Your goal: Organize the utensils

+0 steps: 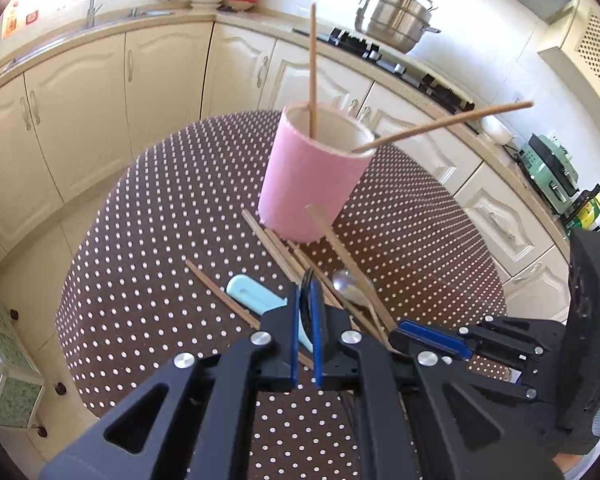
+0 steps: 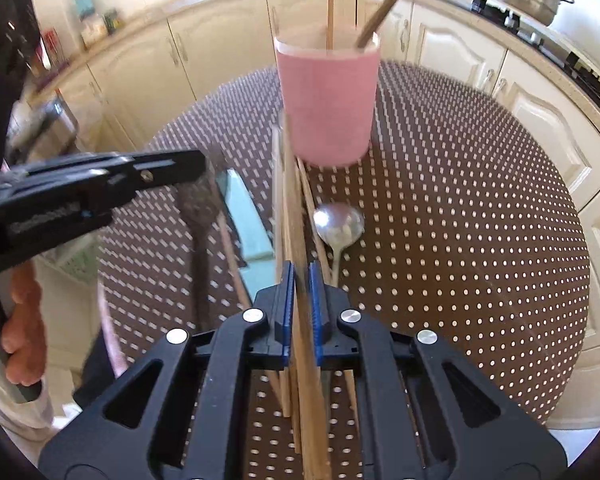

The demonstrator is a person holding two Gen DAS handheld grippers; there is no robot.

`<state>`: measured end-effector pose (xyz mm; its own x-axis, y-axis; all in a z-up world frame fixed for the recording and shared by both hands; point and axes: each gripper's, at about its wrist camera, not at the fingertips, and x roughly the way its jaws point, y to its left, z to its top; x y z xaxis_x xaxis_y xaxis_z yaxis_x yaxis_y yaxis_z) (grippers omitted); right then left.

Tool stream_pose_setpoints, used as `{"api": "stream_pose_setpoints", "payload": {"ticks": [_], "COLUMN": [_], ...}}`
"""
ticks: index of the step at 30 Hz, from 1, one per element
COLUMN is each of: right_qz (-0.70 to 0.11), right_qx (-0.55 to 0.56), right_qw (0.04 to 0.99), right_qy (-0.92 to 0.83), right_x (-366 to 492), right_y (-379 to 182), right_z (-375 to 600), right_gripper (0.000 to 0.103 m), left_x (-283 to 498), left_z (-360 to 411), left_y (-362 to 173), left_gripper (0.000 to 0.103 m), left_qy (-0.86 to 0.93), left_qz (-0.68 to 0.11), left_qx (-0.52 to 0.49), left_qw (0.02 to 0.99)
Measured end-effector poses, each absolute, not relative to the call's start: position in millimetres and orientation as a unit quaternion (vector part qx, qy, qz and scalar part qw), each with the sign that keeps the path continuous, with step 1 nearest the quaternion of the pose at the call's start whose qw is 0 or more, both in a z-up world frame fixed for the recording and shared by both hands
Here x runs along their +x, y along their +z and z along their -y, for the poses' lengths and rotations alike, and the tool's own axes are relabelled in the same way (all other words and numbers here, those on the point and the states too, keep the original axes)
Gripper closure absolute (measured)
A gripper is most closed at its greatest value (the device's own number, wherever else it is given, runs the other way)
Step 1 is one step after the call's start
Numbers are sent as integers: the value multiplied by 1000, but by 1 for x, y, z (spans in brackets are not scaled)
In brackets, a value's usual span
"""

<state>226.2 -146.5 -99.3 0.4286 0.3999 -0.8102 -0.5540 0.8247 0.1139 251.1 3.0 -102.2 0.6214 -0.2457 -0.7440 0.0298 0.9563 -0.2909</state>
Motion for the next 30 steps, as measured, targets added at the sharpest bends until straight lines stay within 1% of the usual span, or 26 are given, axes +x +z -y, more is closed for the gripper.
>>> {"api": "stream_pose_setpoints", "payload": {"ticks": [2,4,9,13,15,16,17,23,30], "right_qz": [-440,-449,-431,-432,-444,-447,-451,-463,-467], "right_qx": [-80,-81,-63,-52,-51,-53,-53,-42,-34], "right_qw": [849,843,853,848,840,838,836,828,825], "right_qy": [282,283,288,303,308,307,308,313,316], "right_x": [223,225,223,224,224,225,226,226,232], "right_y": [-94,-96,-91,-92,-99,-103,-106,-114,-119], "right_z": [149,147,144,142,138,137,135,130,128], "right_gripper": [96,96,96,96,96,96,96,96,96], "left_x": [249,249,253,257,259,260,261,270,276], "left_z": [-4,-3,-8,-18,-21,-22,-24,-37,-37], "left_y": [-94,-91,-81,-92,-110,-116,-125,-158,-160], "left_gripper": [98,98,98,96,89,77,71,71,72], "left_qy": [-81,-82,-81,-69,-48,-41,-38,-33,-35], "left_qz": [-419,-417,-414,-447,-479,-488,-498,-536,-525], "left_qx": [-123,-120,-118,-115,-101,-100,-104,-142,-160], "left_qw": [896,897,899,885,870,866,860,832,835]}}
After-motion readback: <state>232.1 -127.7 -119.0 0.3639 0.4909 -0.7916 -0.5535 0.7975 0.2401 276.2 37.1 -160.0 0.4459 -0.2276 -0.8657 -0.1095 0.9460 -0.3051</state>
